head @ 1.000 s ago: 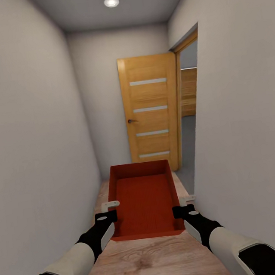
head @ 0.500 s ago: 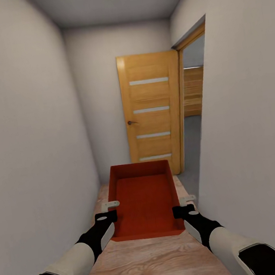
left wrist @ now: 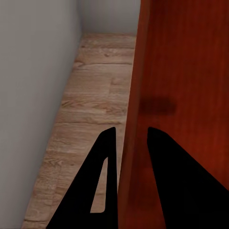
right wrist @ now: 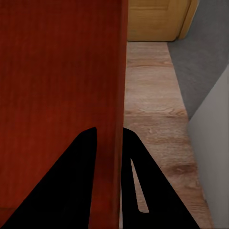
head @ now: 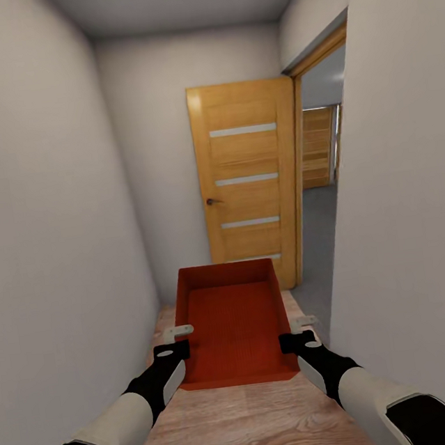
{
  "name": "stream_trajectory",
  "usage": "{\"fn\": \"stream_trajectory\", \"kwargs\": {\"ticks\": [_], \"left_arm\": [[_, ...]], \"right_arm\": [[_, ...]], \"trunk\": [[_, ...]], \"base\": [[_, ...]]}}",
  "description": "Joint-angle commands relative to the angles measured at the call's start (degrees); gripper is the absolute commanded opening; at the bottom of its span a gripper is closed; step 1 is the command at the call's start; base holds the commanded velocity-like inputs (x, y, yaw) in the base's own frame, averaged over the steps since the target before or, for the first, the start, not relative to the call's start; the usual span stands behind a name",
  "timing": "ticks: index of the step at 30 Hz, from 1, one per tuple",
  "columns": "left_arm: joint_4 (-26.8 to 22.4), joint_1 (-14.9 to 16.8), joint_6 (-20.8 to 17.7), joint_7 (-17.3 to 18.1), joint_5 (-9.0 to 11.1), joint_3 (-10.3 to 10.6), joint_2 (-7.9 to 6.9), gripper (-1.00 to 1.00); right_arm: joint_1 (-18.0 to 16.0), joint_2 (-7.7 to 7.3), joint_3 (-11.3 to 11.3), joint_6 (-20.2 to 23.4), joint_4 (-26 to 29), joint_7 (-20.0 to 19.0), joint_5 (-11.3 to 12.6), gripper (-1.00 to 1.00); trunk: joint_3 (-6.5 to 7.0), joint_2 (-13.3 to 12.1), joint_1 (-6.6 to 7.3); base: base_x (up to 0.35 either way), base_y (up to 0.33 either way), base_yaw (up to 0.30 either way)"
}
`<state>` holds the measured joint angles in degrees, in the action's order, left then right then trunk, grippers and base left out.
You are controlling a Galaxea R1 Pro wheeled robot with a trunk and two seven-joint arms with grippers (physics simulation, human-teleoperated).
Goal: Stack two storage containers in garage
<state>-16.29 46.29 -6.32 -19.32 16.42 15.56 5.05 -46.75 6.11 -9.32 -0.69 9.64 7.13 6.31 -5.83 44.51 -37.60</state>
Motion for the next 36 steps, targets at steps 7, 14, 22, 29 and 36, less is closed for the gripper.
{"fn": "stream_trajectory", "kwargs": {"ticks": [7, 14, 22, 29, 36], "left_arm": [[-0.3, 0.1, 0.3, -0.6, -1.0, -1.1, -0.13, -1.00], [-0.3, 0.1, 0.3, -0.6, -1.0, -1.1, -0.13, -1.00], [-0.3, 0.1, 0.3, -0.6, -1.0, -1.1, -0.21, -1.00], [-0.3, 0.1, 0.3, -0.6, -1.0, -1.1, -0.22, -1.00], [-0.3, 0.1, 0.3, -0.6, -1.0, -1.1, -0.22, -1.00]], "right_arm": [[0.0, -0.05, 0.0, -0.1, -0.4, 0.3, 1.0, -1.00], [0.0, -0.05, 0.0, -0.1, -0.4, 0.3, 1.0, -1.00], [0.0, -0.05, 0.0, -0.1, -0.4, 0.3, 1.0, -1.00], [0.0, -0.05, 0.0, -0.1, -0.4, 0.3, 1.0, -1.00], [0.0, -0.05, 0.0, 0.0, -0.4, 0.3, 0.9, -1.00]], "trunk": [[-0.09, 0.1, -0.05], [-0.09, 0.1, -0.05], [-0.09, 0.1, -0.05], [-0.09, 0.1, -0.05], [-0.09, 0.1, -0.05]], "base": [[0.323, 0.000, 0.000], [0.323, 0.000, 0.000], [0.323, 0.000, 0.000], [0.323, 0.000, 0.000], [0.323, 0.000, 0.000]]}}
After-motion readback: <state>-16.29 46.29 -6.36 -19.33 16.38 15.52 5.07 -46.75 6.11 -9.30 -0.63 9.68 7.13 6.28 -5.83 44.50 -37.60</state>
